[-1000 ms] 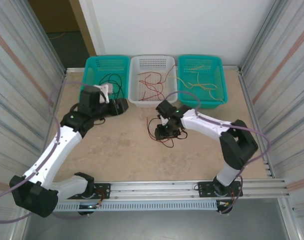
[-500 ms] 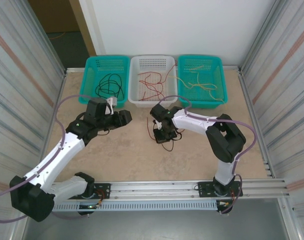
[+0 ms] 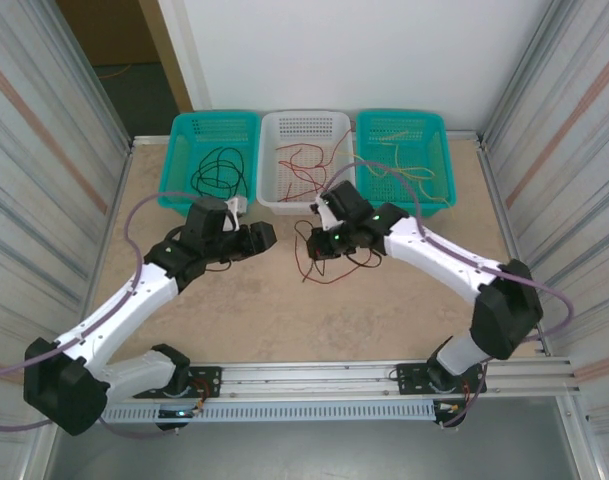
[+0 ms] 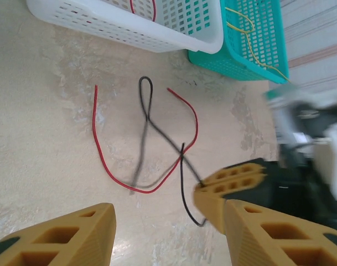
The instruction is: Untangle the cables
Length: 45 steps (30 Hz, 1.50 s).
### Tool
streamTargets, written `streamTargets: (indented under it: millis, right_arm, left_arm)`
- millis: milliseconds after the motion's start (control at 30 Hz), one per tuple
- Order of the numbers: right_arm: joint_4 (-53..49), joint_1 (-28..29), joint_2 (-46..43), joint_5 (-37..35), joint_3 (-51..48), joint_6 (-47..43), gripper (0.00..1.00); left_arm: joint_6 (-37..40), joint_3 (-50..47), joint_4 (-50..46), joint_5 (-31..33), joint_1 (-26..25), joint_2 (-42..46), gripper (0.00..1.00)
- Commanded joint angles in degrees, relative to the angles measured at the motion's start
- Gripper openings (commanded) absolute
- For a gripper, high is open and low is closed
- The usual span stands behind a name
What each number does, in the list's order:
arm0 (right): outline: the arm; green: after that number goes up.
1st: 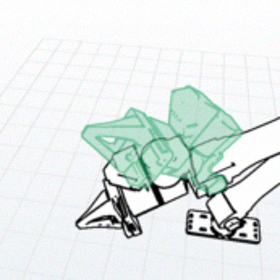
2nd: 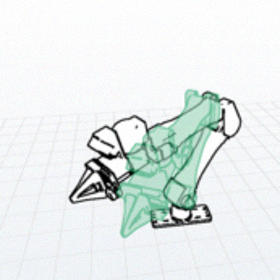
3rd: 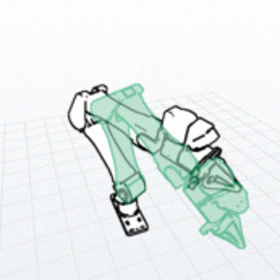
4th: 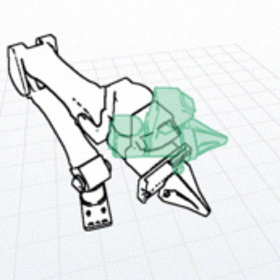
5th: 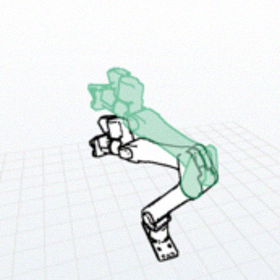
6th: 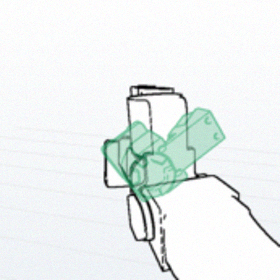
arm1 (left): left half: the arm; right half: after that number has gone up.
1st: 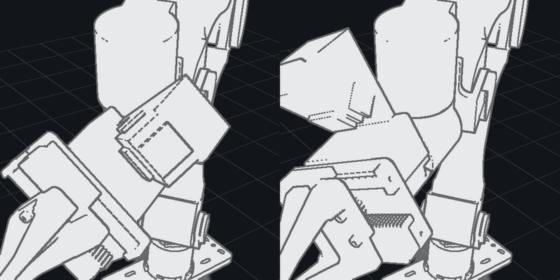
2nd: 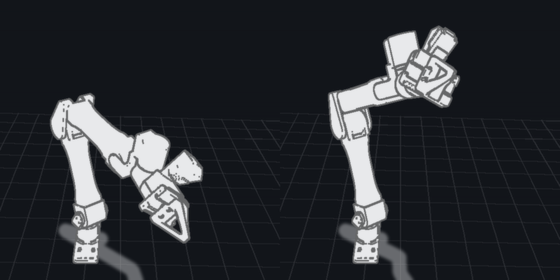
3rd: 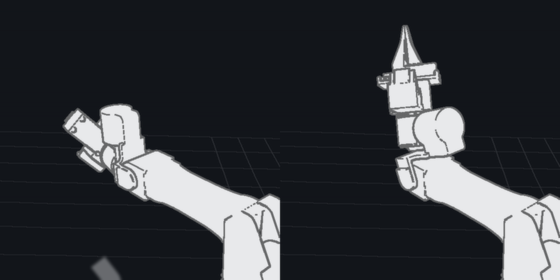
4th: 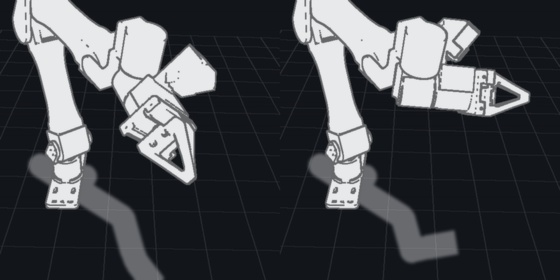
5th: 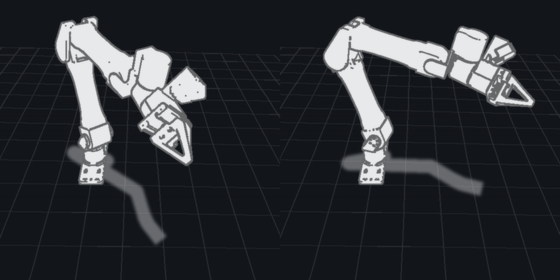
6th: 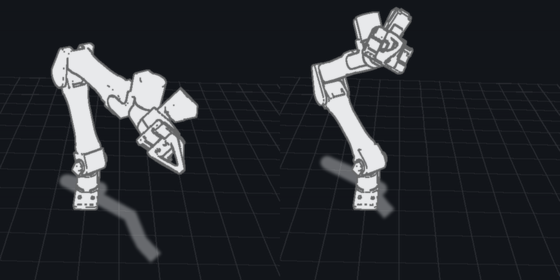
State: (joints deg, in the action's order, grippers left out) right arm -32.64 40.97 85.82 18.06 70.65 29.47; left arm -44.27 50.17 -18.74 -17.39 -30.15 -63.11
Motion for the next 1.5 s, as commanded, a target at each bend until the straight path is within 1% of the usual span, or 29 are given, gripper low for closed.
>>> streamTargets:
  millis: [0,100,267,433,600,900,1300,1400,1467]
  right_arm:
    - [6.1,-3.23,-4.92,7.65,-0.95,5.39,0.0]
    - [9.44,-4.87,-7.82,11.7,-1.13,7.99,0.0]
    - [14.38,-5.2,-10.09,16.26,-1.37,11.49,0.0]
    - [15.62,-4.9,-10.65,17.43,-0.15,12.5,0.0]
    - [16.82,-4.55,-11.44,19.13,1.45,13.34,0.0]
    - [20.87,-4.4,-12.16,21.87,3.95,16.93,0.0]
    - [27.02,-4.18,-12.87,24.42,3.9,22.05,0.0]
    - [28.54,-4.13,-12.78,24.95,3.98,23.15,0.0]
    - [28.86,-4.12,-12.78,25.0,3.97,23.35,0.0]
  left_arm:
    - [-1.5,0.06,3.62,-1.81,-0.35,-0.08,0.55]
    - [-2.5,0.02,5.85,-2.85,-0.35,-0.68,0.56]
    - [-5.73,0.52,11.47,-5.08,-0.43,-3.09,0.57]
    - [-7.1,1.5,14.51,-4.98,-0.91,-5.15,0.58]
    - [-6.54,1.9,15.04,-5.09,-0.96,-5.93,0.58]
    - [-7.38,-0.45,19.2,-5.68,-0.96,-6.97,0.58]
    - [-7.09,0.32,21.43,-6.52,-0.96,-10.17,0.58]
    - [-7.91,-0.44,22.97,-6.8,-0.96,-10.49,0.57]
    - [-8.11,-0.5,23.31,-7.12,-0.96,-10.78,0.51]
